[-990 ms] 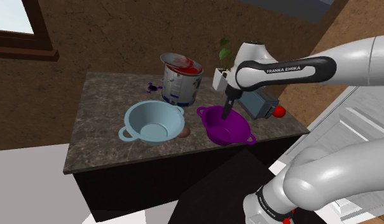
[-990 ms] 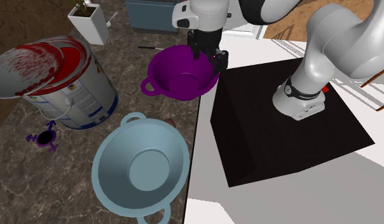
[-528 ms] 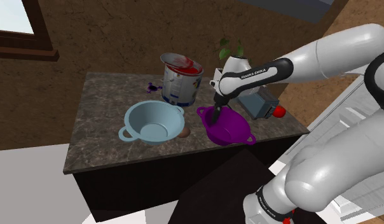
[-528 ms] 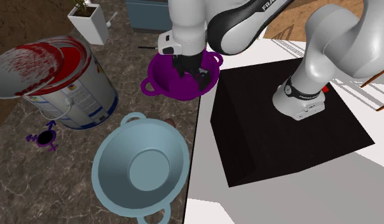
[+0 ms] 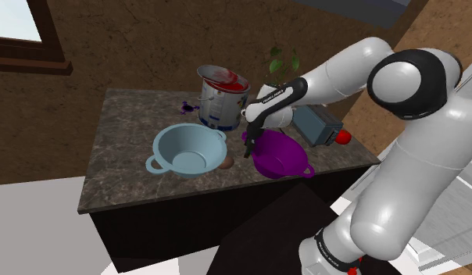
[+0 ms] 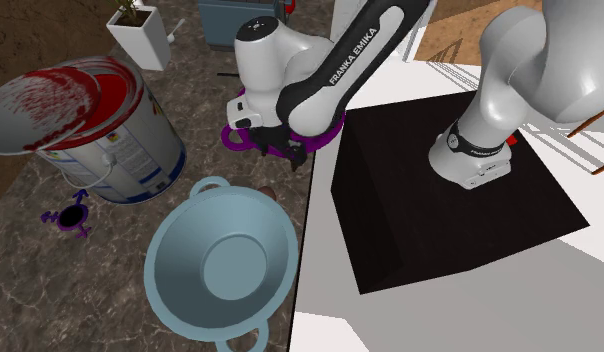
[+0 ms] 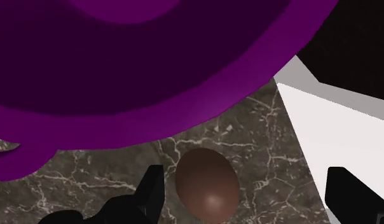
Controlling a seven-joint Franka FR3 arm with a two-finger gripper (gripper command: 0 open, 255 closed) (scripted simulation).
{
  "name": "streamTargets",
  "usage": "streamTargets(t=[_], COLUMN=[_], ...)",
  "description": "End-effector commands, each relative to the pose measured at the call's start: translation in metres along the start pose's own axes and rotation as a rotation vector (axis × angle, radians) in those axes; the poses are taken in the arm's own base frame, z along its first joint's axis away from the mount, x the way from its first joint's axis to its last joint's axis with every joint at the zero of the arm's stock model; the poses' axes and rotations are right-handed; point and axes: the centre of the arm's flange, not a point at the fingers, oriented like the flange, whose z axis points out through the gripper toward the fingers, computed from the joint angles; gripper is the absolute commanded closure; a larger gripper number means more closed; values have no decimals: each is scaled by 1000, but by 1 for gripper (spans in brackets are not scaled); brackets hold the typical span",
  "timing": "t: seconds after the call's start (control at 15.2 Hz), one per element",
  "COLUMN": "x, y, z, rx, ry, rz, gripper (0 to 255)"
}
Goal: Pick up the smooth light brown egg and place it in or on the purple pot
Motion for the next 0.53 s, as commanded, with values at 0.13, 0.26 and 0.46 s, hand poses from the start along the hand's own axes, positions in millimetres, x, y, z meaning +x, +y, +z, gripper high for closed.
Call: streamTargets(t=[0.13, 0.26, 0.46], x=[22, 35, 47], y=[19, 27, 33], z=[44, 65, 89], rx=[23, 34, 44], ry=[25, 37, 48], rz=[-80, -118, -153], gripper=[0, 0, 0])
